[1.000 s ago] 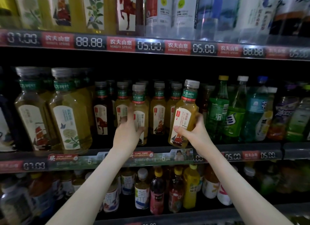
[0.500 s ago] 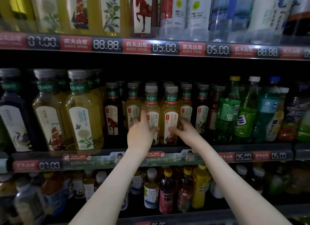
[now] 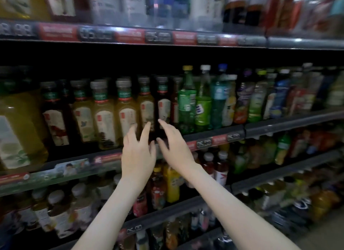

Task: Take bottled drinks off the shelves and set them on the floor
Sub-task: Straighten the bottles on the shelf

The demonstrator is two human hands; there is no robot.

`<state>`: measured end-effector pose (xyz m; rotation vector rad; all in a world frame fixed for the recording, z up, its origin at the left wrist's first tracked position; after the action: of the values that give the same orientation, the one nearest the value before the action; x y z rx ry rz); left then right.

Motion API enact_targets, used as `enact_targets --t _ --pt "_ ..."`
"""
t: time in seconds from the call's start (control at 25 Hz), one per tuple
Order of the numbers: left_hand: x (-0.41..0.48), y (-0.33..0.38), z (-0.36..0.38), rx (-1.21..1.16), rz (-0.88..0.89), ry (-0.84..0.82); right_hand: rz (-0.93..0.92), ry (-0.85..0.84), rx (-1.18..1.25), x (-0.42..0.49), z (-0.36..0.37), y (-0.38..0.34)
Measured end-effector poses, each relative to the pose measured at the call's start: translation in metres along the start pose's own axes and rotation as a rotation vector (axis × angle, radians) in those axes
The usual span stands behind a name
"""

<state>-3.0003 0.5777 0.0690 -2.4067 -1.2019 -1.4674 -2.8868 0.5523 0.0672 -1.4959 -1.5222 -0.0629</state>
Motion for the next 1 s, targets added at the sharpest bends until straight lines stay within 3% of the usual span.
enact_targets --t 0.2,0.48,0.68,1.0 --pt "-0.038 0.171 0.077 -0.109 -0.026 -0.146 0.062 0.122 -0.115 -0.068 -0.171 0.107" --pt "-0.052 0.433 0.179 -0.213 0.107 -0.262 0.196 0.178 -0.250 -0.137 -0.416 0.244" --pt "-0.036 0.541 0.250 -0.269 0.224 -0.275 0.303 0.303 -0.247 -0.147 -0.524 0.337" --pt "0.017 0.680 0.434 -0.358 0.297 -0.264 0.373 0.320 -0.334 -0.110 -0.656 0.521"
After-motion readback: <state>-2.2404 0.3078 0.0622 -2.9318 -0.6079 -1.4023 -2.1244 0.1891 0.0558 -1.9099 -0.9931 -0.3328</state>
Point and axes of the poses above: each hand's wrist, its own x-axis towards the middle knuckle, its own z-axis out of the palm, y = z × x, the point moved 7 cm from there along x, towards the middle knuckle, and after that the axes turned 3 degrees about y, right-handed, at the moved point
